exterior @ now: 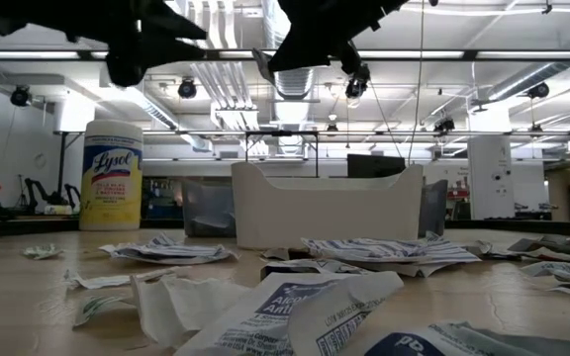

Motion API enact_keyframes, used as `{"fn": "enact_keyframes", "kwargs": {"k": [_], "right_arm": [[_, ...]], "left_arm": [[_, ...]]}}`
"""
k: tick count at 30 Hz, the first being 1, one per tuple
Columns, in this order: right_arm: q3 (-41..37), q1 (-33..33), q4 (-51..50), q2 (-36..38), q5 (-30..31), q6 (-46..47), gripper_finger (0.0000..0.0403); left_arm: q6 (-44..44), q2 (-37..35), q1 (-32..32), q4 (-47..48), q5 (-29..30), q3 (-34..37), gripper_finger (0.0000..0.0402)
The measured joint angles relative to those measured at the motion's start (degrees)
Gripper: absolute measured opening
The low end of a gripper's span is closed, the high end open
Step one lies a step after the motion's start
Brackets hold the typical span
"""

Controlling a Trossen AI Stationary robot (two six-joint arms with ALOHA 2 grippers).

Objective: Pick & Place First Aid Supplies
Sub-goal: Put the alcohol pad into the bottom left black bin

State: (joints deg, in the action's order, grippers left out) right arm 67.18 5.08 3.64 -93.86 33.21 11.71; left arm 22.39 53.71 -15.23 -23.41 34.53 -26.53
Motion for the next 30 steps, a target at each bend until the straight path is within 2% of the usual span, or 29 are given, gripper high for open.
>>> {"fn": "enact_keyframes", "kwargs": {"k": [7, 12, 30], "right_arm": [[0.0, 0.0, 0.1, 0.0, 0.2, -0.6, 0.0008], [0.0, 0.0, 0.1, 0.0, 3.3, -2.7, 0.0008], [0.0, 0.0, 0.1, 0.0, 4.7, -4.4, 0.0008]], "left_arm": [[-1.6, 9.4, 3.2, 0.1, 0.4, -7.1, 0.0126], [-1.7, 14.6, 5.0, 1.7, 1.0, -11.1, 0.0126], [-0.9, 22.4, 7.4, 2.4, 1.1, -18.5, 0.0126]]}}
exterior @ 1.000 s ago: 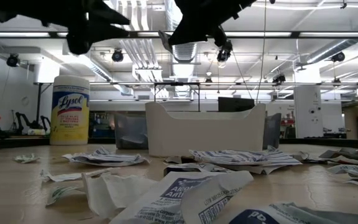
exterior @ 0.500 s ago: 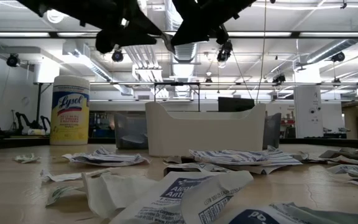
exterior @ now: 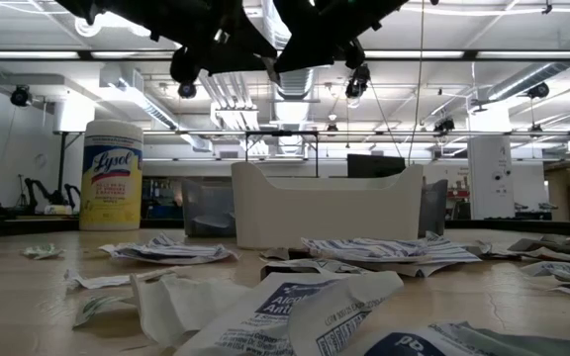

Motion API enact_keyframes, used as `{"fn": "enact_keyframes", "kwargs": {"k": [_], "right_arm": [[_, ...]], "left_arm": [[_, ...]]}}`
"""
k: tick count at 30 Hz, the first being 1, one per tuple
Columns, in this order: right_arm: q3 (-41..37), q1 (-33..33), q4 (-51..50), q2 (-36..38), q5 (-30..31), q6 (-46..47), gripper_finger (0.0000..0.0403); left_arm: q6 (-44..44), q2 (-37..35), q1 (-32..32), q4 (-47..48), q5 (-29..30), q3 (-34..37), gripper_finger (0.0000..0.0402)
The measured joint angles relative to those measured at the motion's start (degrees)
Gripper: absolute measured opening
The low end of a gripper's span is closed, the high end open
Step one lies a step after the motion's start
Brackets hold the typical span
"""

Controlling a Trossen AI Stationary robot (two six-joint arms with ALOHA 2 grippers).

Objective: Pick & Place First Aid Supplies
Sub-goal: Put the alcohol pad into the bottom left black bin

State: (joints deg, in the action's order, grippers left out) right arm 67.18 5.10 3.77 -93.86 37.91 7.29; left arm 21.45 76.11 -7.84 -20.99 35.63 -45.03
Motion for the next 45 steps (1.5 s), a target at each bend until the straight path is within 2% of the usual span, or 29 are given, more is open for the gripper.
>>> {"fn": "enact_keyframes", "kwargs": {"k": [13, 17, 22, 29, 38, 45], "right_arm": [[0.0, 0.0, -0.3, 0.0, 0.0, -0.5, 0.0008], [0.0, 0.0, -0.3, 0.0, 0.0, -0.5, 0.0008], [0.0, 0.0, -0.4, 0.0, -0.1, -0.5, 0.0008], [0.0, 0.0, -1.8, 0.0, -0.4, -1.7, 0.0009], [0.0, -0.3, -13.1, 3.5, -0.2, -1.7, 0.0028], [-0.1, -0.2, -31.8, 9.3, -0.3, 4.1, 0.0032]], "left_arm": [[1.5, 0.7, 2.9, 0.0, 0.0, -0.1, 0.0118], [1.7, 0.7, 3.1, 0.1, 0.0, -0.1, 0.0085], [1.2, 0.7, 3.3, 0.1, -2.0, 0.0, 0.0012], [1.1, 0.6, 3.4, 1.0, -2.8, 0.0, 0.0001], [1.2, -0.1, 4.0, 6.9, -2.9, 0.1, 0.0000], [-0.3, -1.4, 7.8, 18.5, -3.8, -1.4, 0.0000]]}}
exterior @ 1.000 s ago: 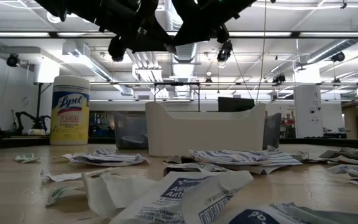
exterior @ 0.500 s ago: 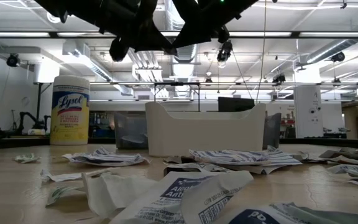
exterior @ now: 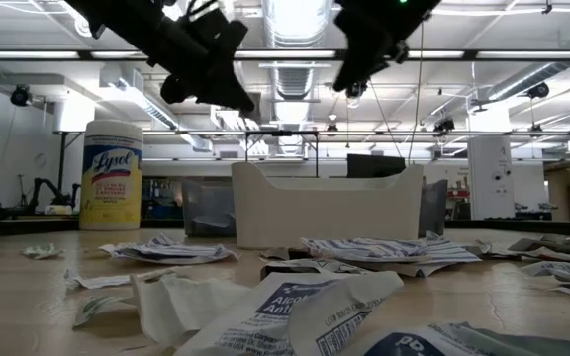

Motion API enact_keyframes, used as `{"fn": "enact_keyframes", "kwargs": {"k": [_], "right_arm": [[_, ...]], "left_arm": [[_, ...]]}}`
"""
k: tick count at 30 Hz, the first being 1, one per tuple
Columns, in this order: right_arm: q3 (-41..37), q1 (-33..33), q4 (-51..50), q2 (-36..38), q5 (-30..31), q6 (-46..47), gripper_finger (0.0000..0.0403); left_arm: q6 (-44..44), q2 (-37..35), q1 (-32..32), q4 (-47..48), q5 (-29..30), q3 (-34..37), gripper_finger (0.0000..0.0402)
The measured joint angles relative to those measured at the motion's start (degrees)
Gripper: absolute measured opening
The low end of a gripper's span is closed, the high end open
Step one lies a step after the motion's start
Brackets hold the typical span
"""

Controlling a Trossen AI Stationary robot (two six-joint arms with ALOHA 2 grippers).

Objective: Pick & Place First Aid Supplies
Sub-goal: Put the alcohol pad into the bottom left black bin

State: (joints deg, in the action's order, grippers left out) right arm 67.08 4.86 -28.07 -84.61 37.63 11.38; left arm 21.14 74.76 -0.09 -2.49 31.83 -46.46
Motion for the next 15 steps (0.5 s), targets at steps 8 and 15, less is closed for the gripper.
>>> {"fn": "enact_keyframes", "kwargs": {"k": [8, 15], "right_arm": [[-5.1, 1.8, -11.0, 10.8, -0.4, 9.8, 0.0032], [-12.5, 5.4, -10.2, 21.8, -0.3, 16.5, 0.0031]], "left_arm": [[-9.3, 1.1, 7.2, 16.2, -6.1, -6.8, 0.0000], [-15.7, 1.2, 14.2, 23.2, -14.0, -9.7, 0.0000]]}}
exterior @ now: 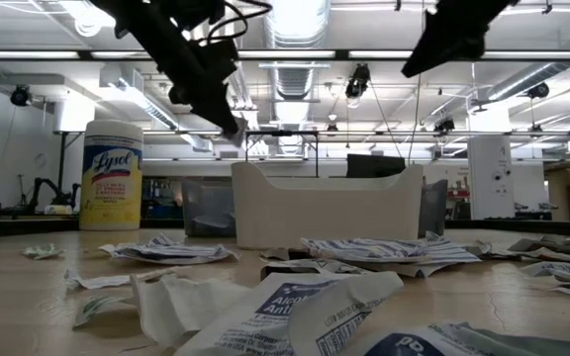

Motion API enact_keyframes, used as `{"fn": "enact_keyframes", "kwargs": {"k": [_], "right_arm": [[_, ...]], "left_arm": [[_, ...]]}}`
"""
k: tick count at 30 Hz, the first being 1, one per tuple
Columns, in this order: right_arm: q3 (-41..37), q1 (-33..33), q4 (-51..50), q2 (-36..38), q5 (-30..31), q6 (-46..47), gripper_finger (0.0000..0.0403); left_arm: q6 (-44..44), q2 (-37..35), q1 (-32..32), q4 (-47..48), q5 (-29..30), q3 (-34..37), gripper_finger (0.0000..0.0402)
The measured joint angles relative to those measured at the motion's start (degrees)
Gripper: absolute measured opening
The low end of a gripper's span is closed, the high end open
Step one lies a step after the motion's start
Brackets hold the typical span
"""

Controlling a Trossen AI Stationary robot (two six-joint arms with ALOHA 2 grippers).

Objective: Pick & Place First Aid Supplies
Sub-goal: Put the alcohol pad into the bottom left black bin

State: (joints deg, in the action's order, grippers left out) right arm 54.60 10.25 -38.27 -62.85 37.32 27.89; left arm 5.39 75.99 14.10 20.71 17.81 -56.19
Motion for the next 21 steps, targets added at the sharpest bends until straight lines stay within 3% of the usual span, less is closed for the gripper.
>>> {"fn": "enact_keyframes", "kwargs": {"k": [10, 21], "right_arm": [[-10.7, 4.7, 8.4, 11.7, -0.6, -1.8, 0.0031], [-22.0, 4.9, 20.6, 24.8, -17.6, -5.8, 0.0031]], "left_arm": [[-3.9, 2.6, 4.7, 2.2, -9.0, -0.4, 0.0000], [-6.9, 12.2, 5.2, 5.6, -14.3, -6.3, 0.0000]]}}
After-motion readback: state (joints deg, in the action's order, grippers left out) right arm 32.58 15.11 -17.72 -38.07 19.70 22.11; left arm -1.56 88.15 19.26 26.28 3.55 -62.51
